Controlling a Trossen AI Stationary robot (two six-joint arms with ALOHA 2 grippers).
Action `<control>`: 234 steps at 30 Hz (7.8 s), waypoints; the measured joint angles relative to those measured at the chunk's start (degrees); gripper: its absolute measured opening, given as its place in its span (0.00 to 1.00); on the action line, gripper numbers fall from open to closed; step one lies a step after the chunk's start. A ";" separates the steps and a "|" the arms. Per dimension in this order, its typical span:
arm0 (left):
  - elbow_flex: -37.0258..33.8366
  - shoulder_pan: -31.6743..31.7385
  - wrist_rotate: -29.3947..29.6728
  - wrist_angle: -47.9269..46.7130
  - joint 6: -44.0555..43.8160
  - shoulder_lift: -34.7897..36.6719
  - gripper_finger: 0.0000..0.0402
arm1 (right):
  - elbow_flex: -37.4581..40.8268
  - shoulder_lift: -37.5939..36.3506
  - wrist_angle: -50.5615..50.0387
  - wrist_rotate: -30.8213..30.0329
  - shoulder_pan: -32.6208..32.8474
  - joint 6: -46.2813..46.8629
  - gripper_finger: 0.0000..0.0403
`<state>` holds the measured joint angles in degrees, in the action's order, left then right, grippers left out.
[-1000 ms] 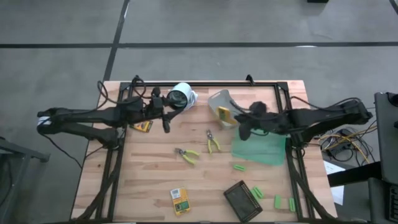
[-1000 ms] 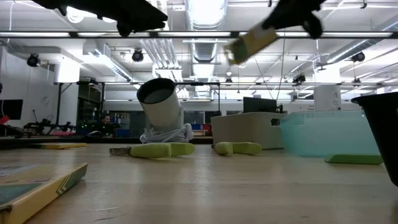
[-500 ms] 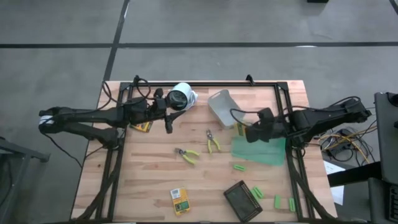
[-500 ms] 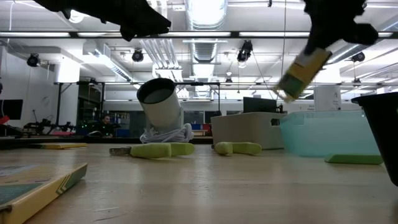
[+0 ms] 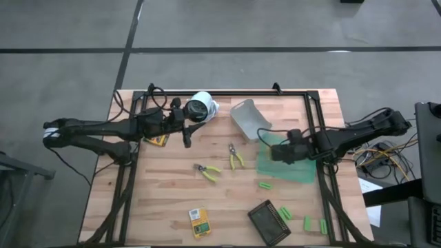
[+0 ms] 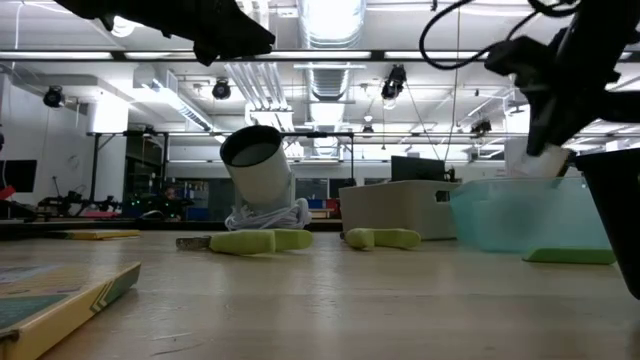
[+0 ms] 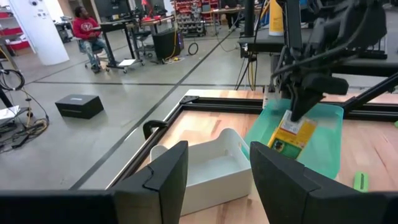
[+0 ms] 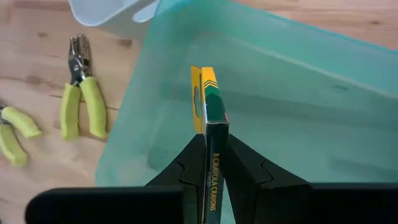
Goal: Pick & Place School Supplies
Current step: Put the yellow crayon box into the green bin
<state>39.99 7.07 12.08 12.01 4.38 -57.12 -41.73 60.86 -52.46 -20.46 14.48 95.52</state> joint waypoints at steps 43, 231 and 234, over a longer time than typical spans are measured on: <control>-0.07 0.00 0.04 2.91 -0.11 0.00 0.44 | 5.00 0.02 11.64 -1.99 -0.13 -1.41 0.34; 13.22 -47.09 2.12 -47.58 -78.14 -17.10 0.43 | 5.55 0.09 49.26 -7.61 -0.24 -59.55 0.14; 13.22 -49.63 9.36 -47.60 -76.20 -17.38 0.43 | 5.55 0.09 49.28 -7.61 -0.24 -59.55 0.14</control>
<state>53.21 -42.56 21.44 -35.59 -71.81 -74.51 -36.18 60.95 -3.18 -28.08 14.24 35.97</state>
